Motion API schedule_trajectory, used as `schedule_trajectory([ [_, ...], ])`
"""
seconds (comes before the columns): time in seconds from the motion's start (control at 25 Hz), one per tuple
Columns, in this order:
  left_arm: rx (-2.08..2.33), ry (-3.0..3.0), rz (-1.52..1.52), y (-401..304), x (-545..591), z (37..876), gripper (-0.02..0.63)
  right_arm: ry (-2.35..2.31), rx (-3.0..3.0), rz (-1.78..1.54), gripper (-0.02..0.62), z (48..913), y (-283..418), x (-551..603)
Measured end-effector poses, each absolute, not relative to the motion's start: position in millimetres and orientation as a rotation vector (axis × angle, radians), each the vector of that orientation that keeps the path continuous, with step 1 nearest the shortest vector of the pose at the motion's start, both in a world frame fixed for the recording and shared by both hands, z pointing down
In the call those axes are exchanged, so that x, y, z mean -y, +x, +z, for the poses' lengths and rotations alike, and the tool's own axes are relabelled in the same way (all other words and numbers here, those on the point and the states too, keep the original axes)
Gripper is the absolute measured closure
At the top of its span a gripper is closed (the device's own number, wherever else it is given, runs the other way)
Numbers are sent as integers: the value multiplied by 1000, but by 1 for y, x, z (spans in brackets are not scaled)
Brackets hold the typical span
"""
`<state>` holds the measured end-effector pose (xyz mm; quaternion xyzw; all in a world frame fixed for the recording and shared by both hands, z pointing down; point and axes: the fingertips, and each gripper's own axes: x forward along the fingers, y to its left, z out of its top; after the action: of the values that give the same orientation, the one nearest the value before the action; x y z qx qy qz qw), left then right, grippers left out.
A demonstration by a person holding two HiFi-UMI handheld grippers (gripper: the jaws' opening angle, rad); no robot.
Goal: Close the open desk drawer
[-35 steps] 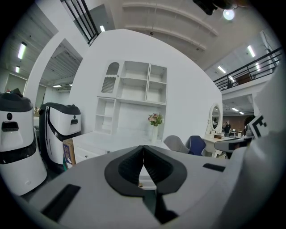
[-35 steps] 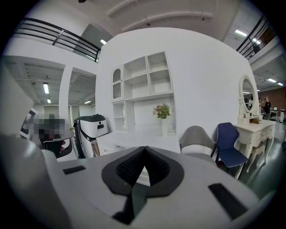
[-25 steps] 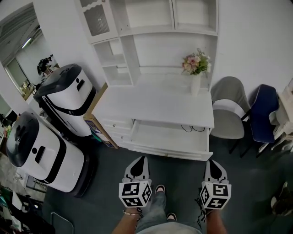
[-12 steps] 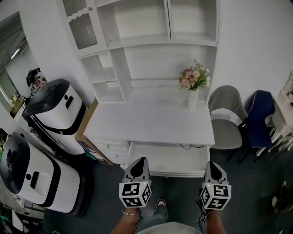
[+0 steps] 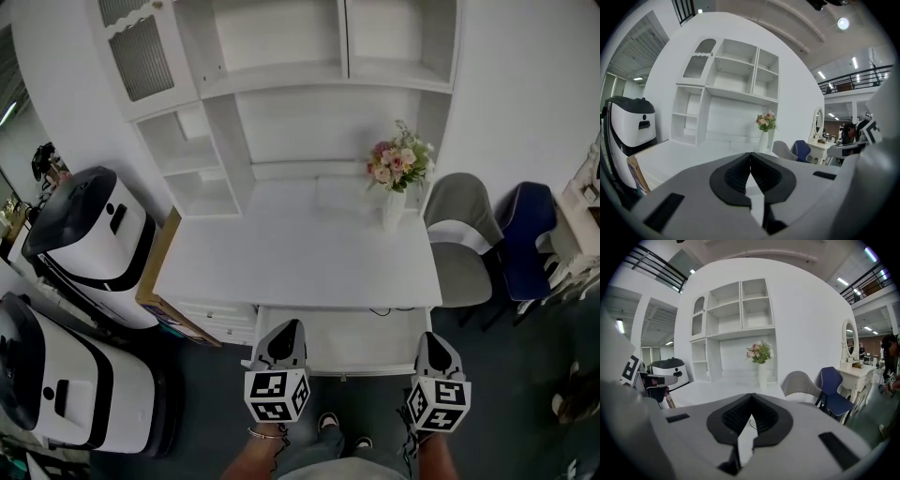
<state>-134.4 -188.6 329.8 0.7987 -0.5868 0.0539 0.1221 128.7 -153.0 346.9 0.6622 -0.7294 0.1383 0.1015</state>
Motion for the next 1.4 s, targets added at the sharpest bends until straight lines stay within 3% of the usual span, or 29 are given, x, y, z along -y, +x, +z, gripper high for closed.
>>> schedule_trajectory([
  [0.68, 1653, 2244, 305, -116, 169, 390, 588, 1854, 2114, 510, 589, 395, 132, 145],
  [1.4, 1608, 2123, 531, -100, 101, 500, 588, 1695, 2040, 658, 589, 511, 137, 85],
])
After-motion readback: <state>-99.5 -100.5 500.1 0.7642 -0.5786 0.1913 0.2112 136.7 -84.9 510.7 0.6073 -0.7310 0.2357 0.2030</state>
